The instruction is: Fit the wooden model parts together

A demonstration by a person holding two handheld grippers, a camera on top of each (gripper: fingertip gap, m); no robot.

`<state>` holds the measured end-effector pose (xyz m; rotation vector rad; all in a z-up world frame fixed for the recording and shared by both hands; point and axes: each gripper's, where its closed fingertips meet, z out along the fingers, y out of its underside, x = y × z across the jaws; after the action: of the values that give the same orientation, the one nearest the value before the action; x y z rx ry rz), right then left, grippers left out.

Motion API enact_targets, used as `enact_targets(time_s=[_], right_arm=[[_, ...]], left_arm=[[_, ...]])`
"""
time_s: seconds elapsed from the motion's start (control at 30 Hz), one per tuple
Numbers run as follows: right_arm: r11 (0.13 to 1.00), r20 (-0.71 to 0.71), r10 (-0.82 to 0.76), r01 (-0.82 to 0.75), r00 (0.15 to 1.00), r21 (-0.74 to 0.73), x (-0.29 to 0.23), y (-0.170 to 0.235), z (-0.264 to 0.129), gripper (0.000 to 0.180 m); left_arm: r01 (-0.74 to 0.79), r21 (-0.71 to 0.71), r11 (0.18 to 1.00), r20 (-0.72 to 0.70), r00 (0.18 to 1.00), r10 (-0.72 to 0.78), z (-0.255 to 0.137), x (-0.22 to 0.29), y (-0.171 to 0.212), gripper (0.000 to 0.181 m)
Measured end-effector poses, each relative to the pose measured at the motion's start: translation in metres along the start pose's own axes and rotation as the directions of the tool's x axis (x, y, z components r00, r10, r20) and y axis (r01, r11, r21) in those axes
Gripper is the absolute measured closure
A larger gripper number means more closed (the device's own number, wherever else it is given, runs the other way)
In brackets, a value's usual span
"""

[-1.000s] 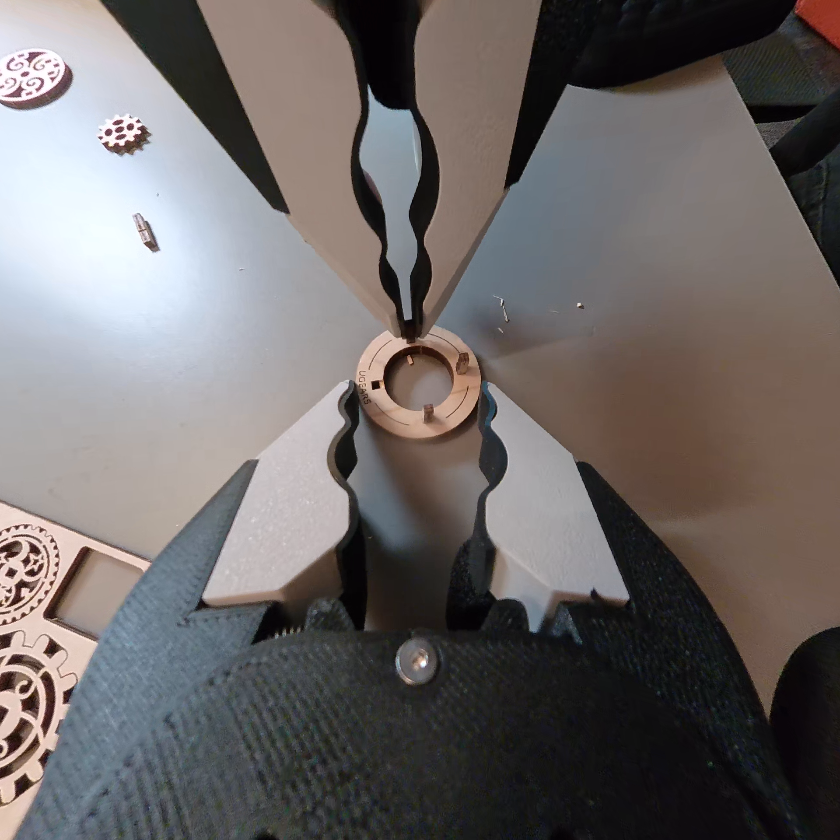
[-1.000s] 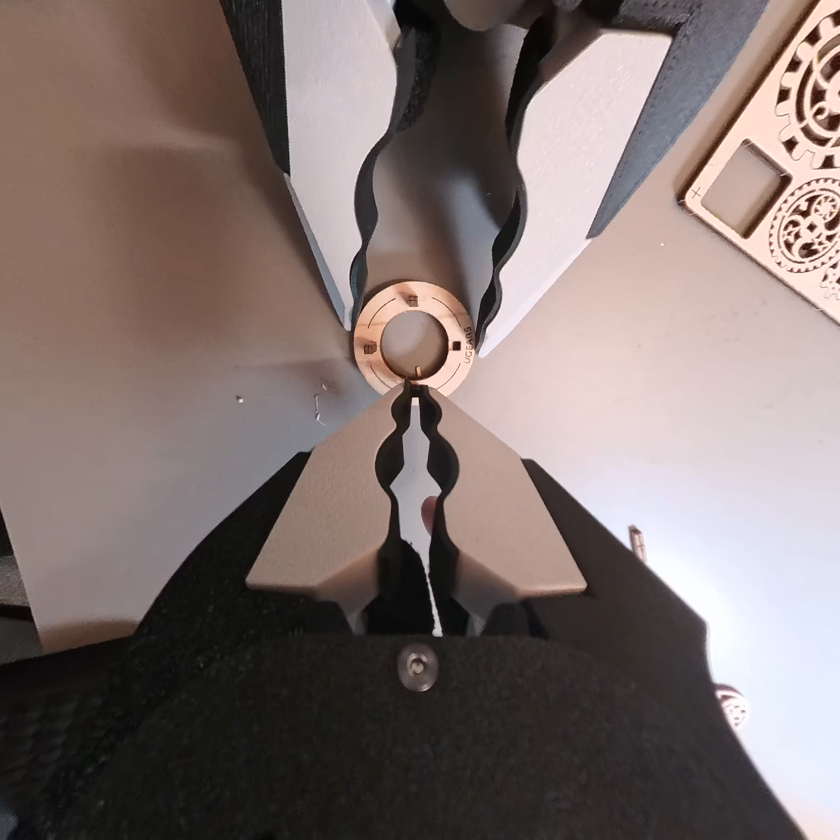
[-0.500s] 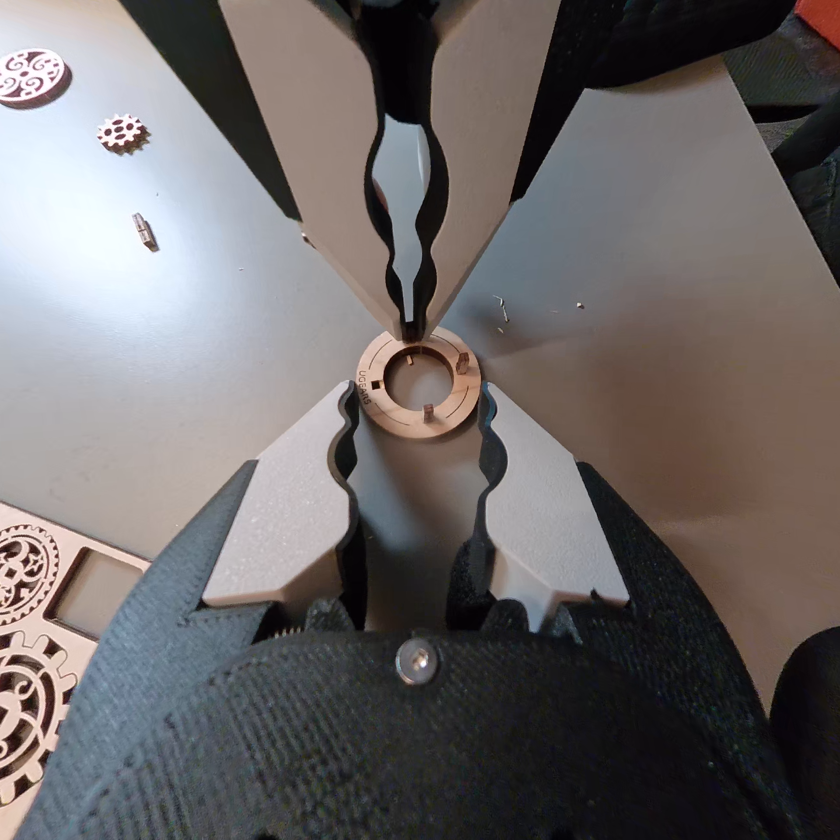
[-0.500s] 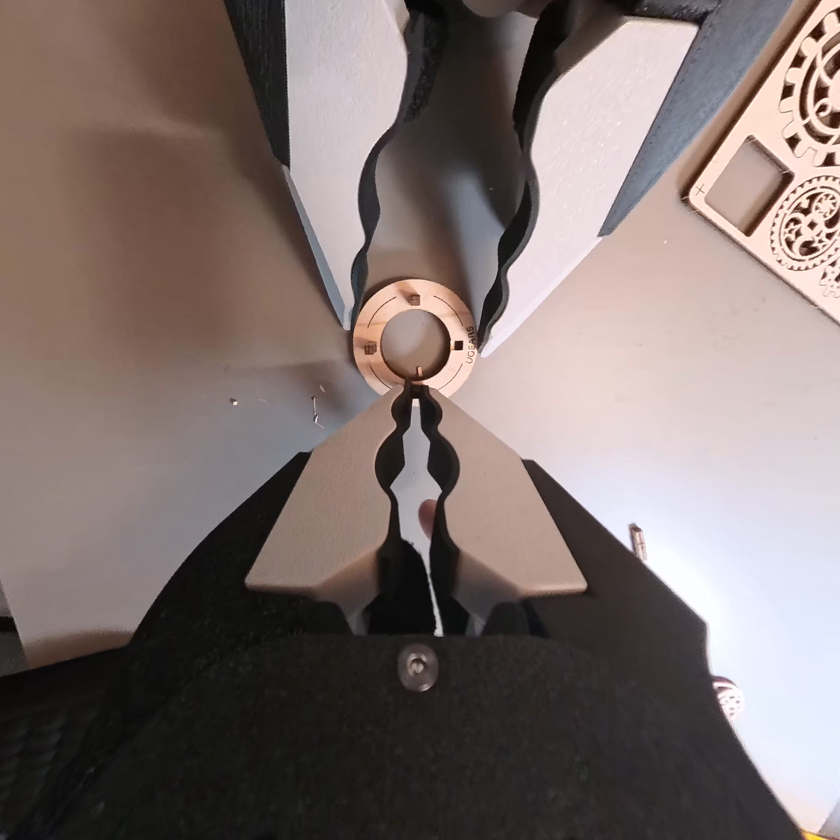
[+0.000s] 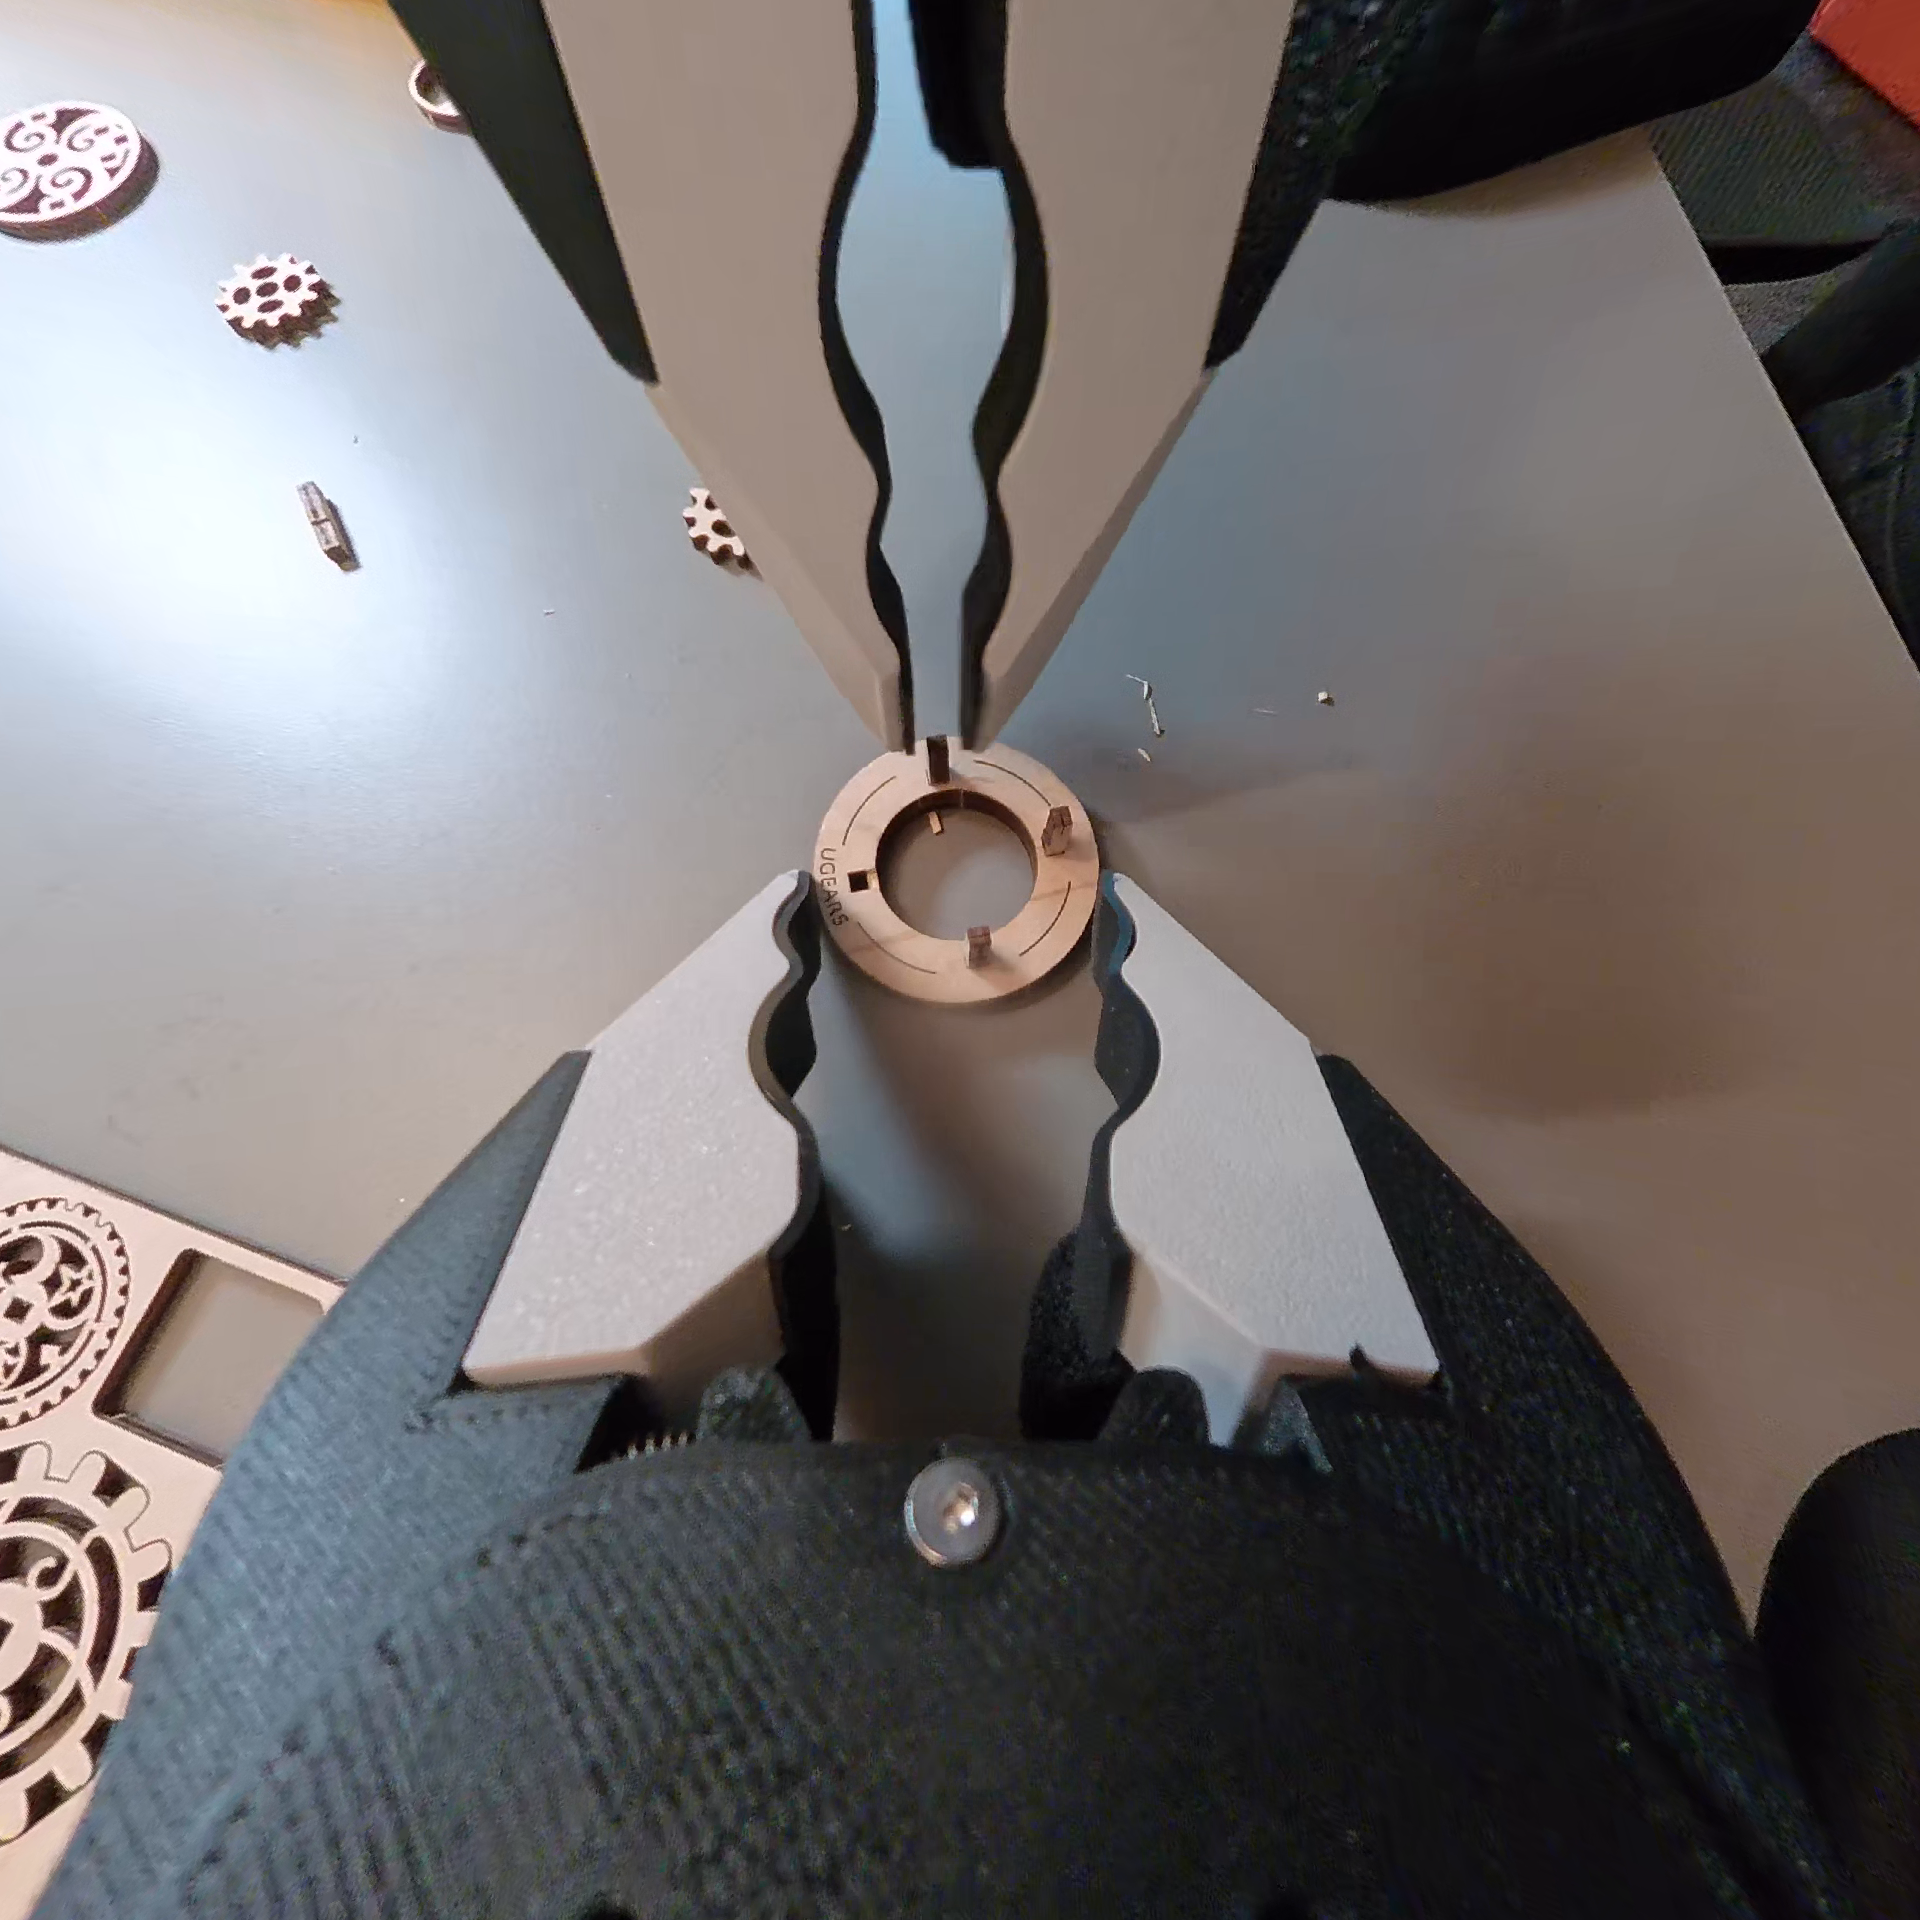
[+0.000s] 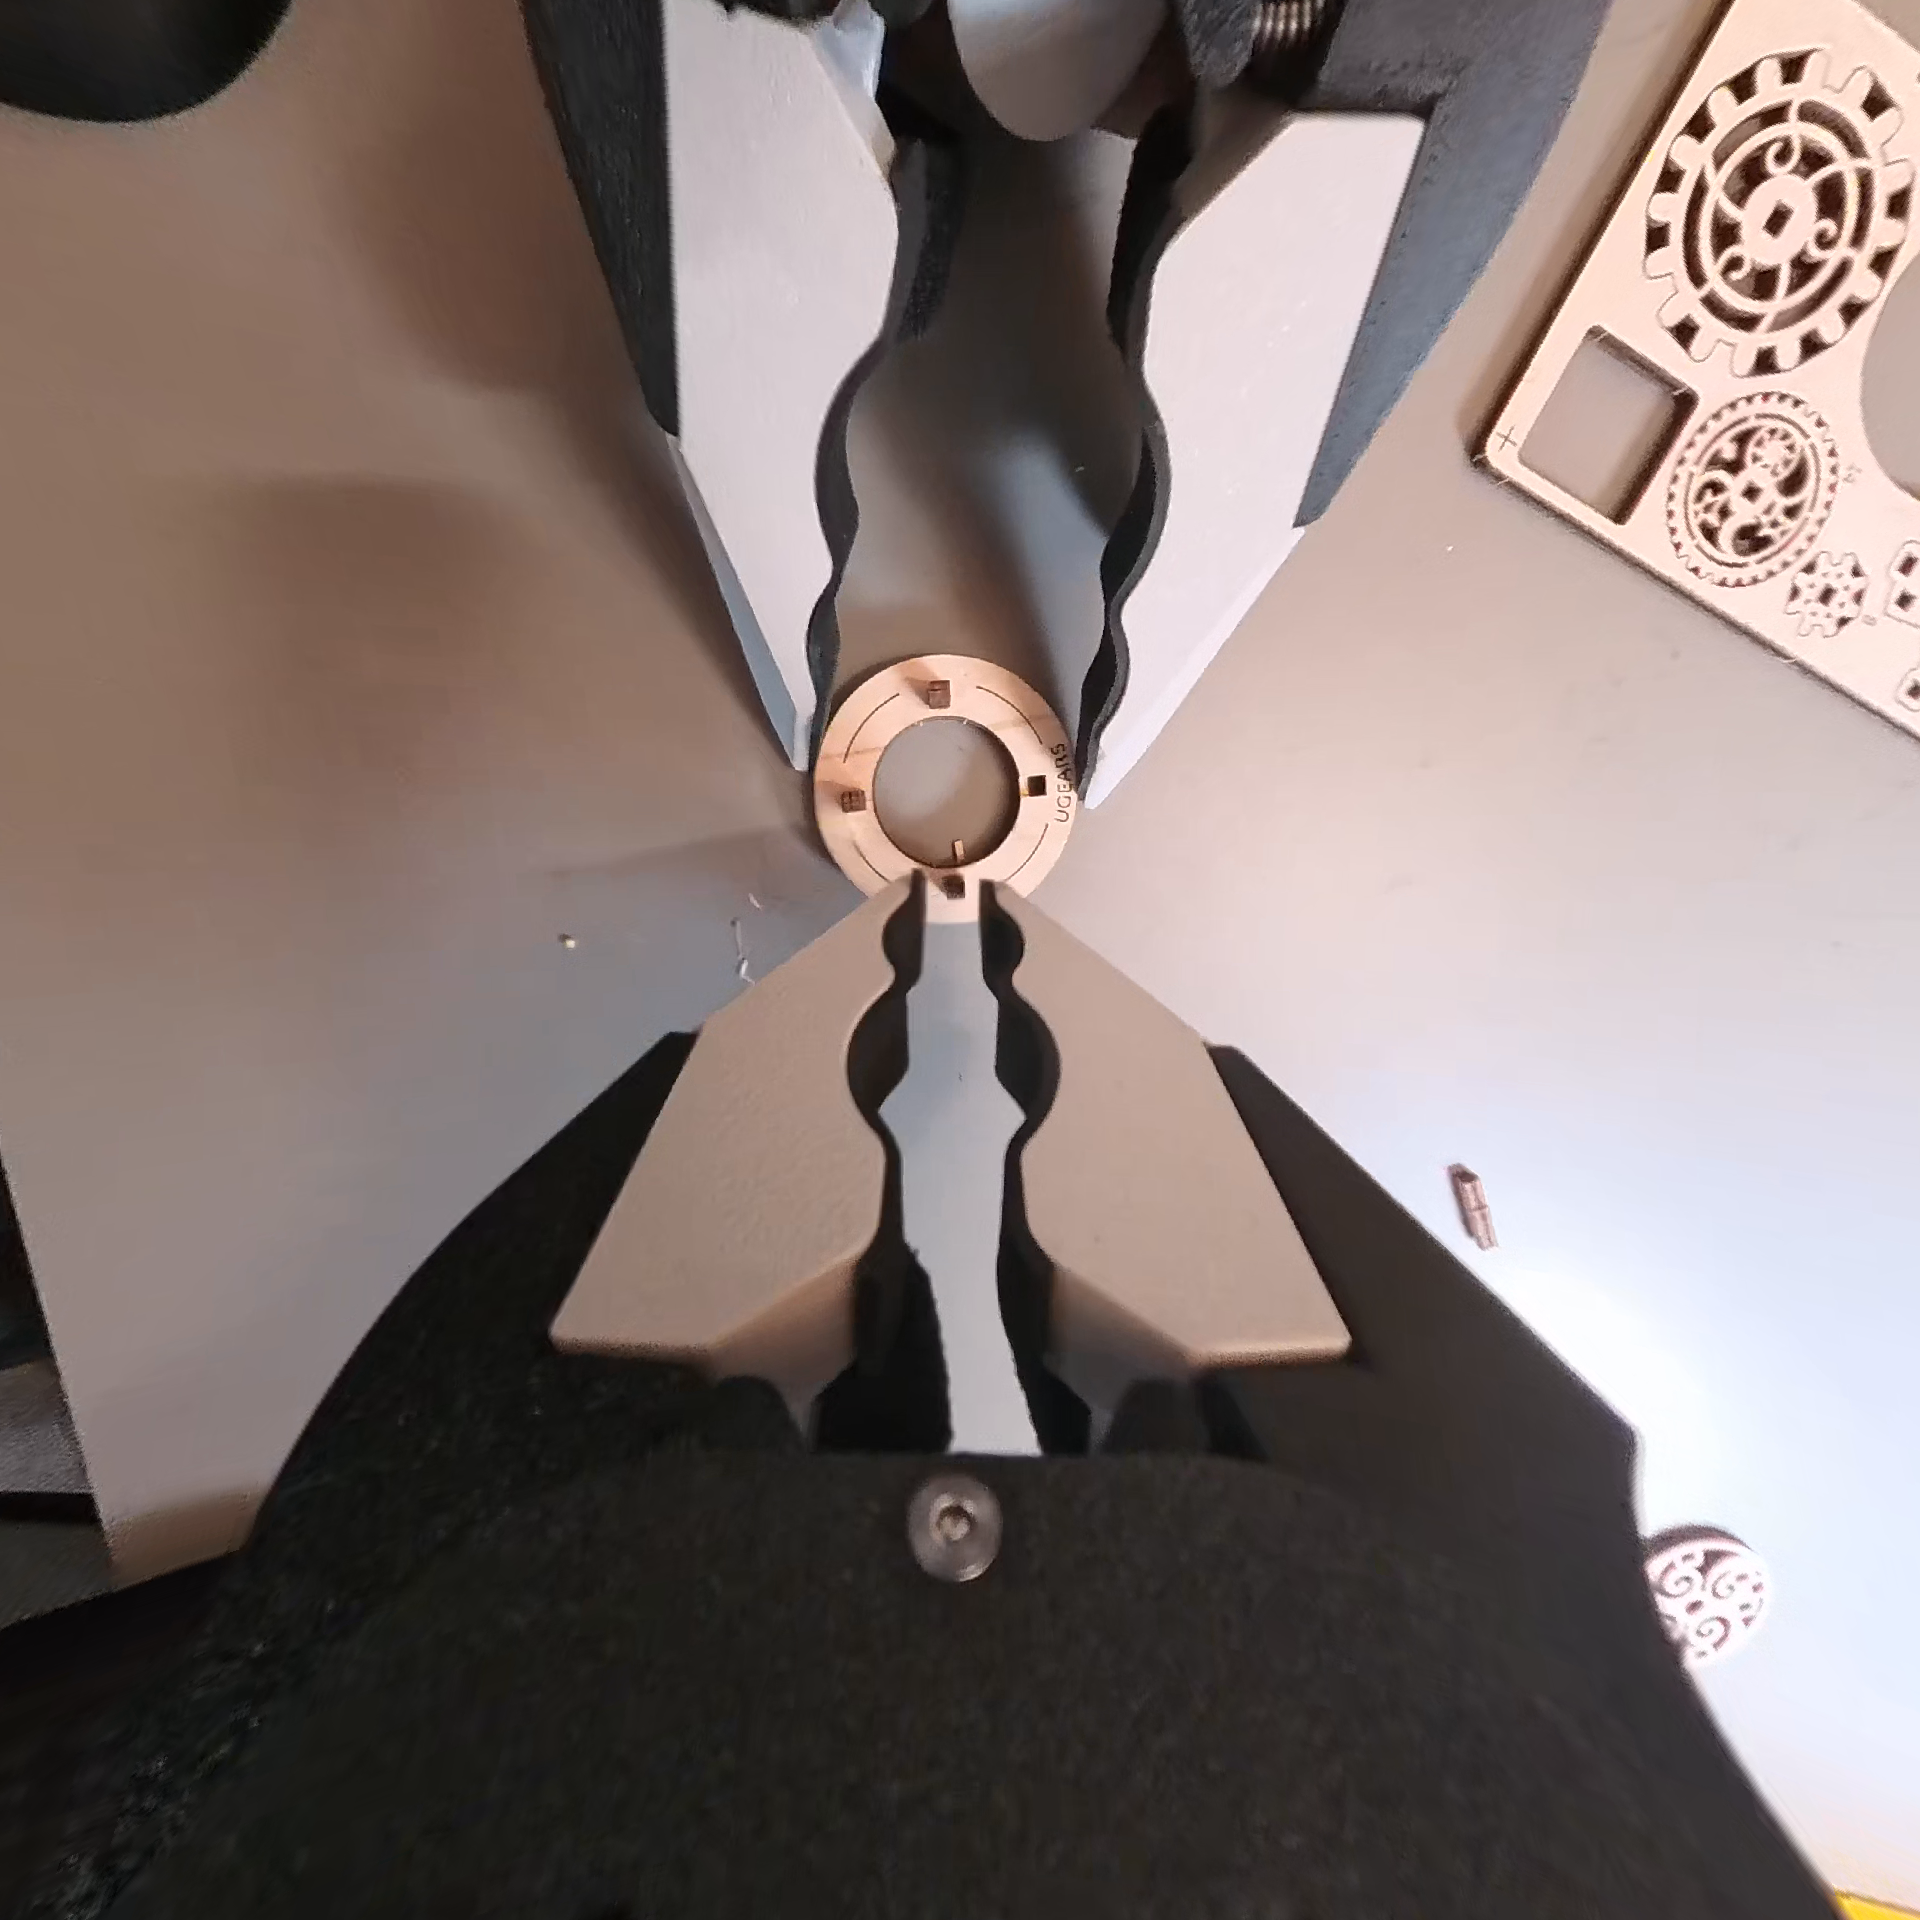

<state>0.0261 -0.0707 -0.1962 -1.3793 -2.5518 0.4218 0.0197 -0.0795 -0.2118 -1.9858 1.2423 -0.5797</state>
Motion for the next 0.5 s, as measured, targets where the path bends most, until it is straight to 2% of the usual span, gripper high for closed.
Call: enact_targets(time_s=[0.03, 0.5], right_arm=[[1.000, -0.005, 0.000, 0.000, 1.000, 0.000, 0.0016, 0.0006, 0.0008, 0.176], [0.996, 0.041, -0.041, 0.044, 0.998, -0.075, 0.0002, 0.0030, 0.0061, 0.178]], left_arm=[[0.000, 0.000, 1.000, 0.000, 1.000, 0.000, 0.0000, 0.0000, 0.0000, 0.128], [-0.001, 0.001, 1.000, 0.001, 1.000, 0.001, 0.0001, 0.0000, 0.0000, 0.128]])
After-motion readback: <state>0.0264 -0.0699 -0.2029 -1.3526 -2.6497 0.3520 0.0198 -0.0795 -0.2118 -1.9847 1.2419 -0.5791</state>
